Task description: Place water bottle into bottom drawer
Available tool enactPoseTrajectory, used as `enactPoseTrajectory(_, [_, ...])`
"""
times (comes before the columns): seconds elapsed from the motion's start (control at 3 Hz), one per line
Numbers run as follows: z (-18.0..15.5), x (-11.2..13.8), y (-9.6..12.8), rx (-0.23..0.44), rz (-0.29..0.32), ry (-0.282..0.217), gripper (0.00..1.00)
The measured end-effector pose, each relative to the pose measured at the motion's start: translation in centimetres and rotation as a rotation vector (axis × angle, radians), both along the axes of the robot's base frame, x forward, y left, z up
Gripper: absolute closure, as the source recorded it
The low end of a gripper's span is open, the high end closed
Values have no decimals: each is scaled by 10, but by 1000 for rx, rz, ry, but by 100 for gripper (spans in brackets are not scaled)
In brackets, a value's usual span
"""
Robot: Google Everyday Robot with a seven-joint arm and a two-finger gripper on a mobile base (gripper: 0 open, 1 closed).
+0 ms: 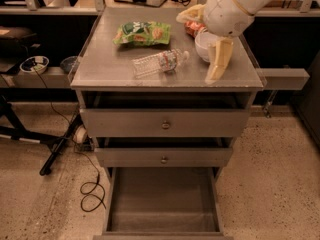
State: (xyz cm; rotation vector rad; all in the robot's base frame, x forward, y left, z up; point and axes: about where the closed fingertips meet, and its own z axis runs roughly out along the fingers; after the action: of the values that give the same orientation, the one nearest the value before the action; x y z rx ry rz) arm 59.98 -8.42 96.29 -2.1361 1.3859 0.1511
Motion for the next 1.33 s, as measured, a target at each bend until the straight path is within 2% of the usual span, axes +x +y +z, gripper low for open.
enactPoseTrajectory(0.67, [-2, 3, 2, 20, -9, -8, 0])
enactPoseTrajectory(1.33, [-12, 35, 27, 57, 47, -18, 0])
